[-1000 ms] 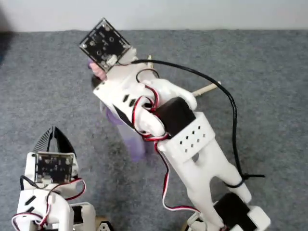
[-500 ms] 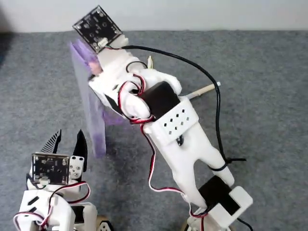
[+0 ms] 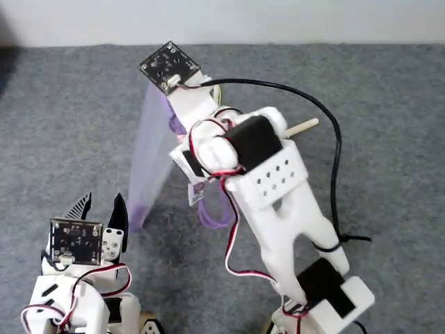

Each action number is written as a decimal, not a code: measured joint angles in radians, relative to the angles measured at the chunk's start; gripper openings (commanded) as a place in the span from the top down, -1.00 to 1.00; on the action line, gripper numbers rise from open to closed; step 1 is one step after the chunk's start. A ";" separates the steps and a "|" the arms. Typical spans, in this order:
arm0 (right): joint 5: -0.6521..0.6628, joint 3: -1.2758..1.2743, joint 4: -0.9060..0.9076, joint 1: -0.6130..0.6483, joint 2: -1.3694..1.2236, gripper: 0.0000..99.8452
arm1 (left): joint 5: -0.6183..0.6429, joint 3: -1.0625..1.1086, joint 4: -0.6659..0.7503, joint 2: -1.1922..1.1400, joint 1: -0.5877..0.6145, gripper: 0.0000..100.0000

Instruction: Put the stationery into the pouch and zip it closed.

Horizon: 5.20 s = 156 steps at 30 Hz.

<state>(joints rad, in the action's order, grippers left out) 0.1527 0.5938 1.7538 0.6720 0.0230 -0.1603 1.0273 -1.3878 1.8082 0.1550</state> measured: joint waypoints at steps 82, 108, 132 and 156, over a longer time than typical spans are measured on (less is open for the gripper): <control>0.015 -0.350 0.002 0.201 0.483 0.98 | 0.305 -0.338 -0.213 -0.192 -0.209 0.44; 0.015 -0.350 0.002 0.201 0.483 0.98 | 0.512 -0.543 -0.204 -0.470 -0.341 0.43; 0.264 -0.338 -0.011 0.153 0.489 0.98 | 0.516 -0.514 -0.203 -0.491 -0.430 0.43; 0.273 -0.325 -0.003 0.199 0.497 0.98 | 0.522 -0.353 -0.074 -0.494 -0.423 0.44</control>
<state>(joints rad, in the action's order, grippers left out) 0.4258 0.2685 1.7507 0.8715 0.5201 0.3613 0.6743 -1.4615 1.3142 -0.2685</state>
